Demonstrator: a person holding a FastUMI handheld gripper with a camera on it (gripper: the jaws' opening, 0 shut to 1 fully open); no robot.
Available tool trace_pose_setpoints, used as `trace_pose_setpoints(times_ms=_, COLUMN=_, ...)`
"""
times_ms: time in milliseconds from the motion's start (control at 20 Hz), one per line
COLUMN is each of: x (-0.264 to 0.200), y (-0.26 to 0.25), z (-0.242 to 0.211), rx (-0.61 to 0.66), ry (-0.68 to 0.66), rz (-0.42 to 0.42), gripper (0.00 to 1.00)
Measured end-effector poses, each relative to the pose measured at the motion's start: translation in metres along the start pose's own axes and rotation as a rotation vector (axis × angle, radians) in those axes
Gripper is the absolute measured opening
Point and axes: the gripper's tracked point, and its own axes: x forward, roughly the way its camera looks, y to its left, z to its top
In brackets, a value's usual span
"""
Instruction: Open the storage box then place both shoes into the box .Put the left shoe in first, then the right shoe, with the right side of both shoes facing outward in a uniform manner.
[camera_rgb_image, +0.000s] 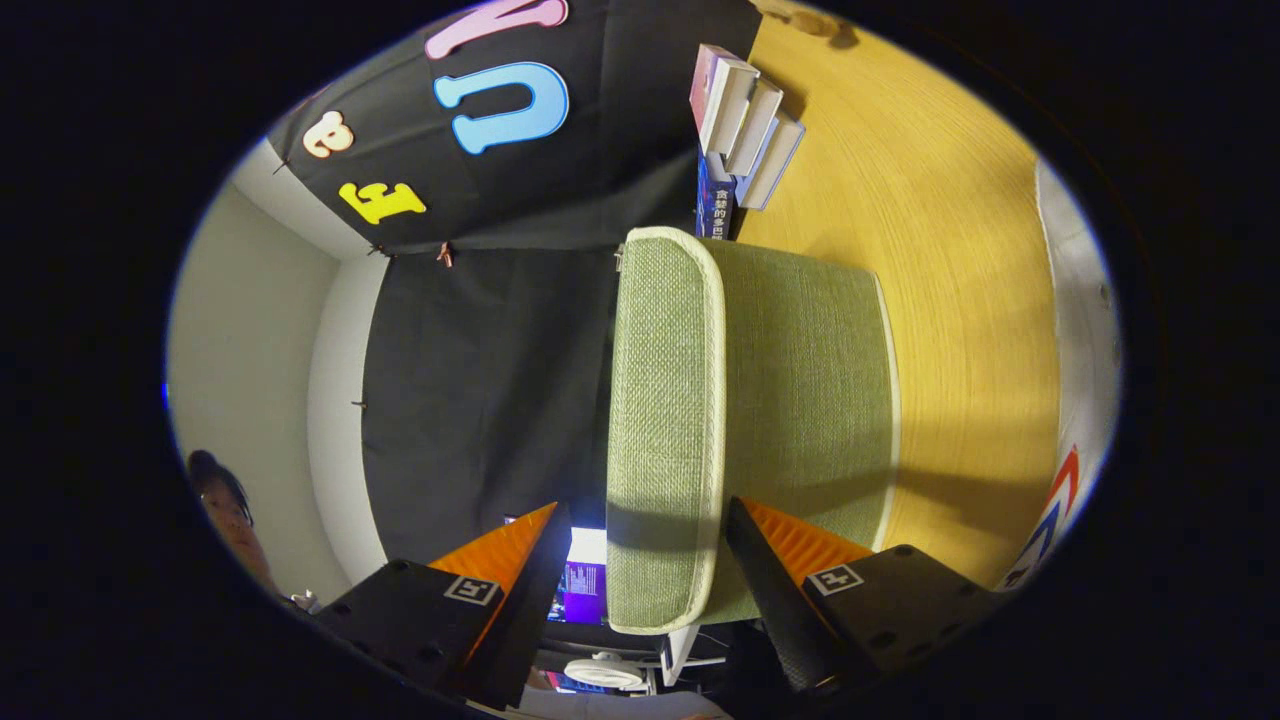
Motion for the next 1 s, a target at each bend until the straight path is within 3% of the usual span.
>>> trace_pose_setpoints(times_ms=100, x=-0.002, y=-0.007, z=0.001, rx=0.054, ry=0.001, rz=0.003, gripper=0.61)
trace_pose_setpoints(times_ms=150, x=-0.007, y=-0.005, z=-0.001, rx=0.058, ry=0.009, rz=0.014, gripper=0.6)
trace_pose_setpoints(times_ms=300, x=-0.004, y=0.006, z=0.001, rx=0.044, ry=-0.018, rz=0.063, gripper=0.12)
trace_pose_setpoints(times_ms=400, x=-0.012, y=0.024, z=-0.009, rx=0.018, ry=-0.02, rz=0.094, gripper=0.05)
trace_pose_setpoints(times_ms=650, x=0.0, y=0.087, z=-0.004, rx=-0.062, ry=-0.066, rz=0.12, gripper=0.05)
trace_pose_setpoints(times_ms=1000, x=0.081, y=0.186, z=-0.006, rx=-0.288, ry=-0.019, rz=0.048, gripper=0.07)
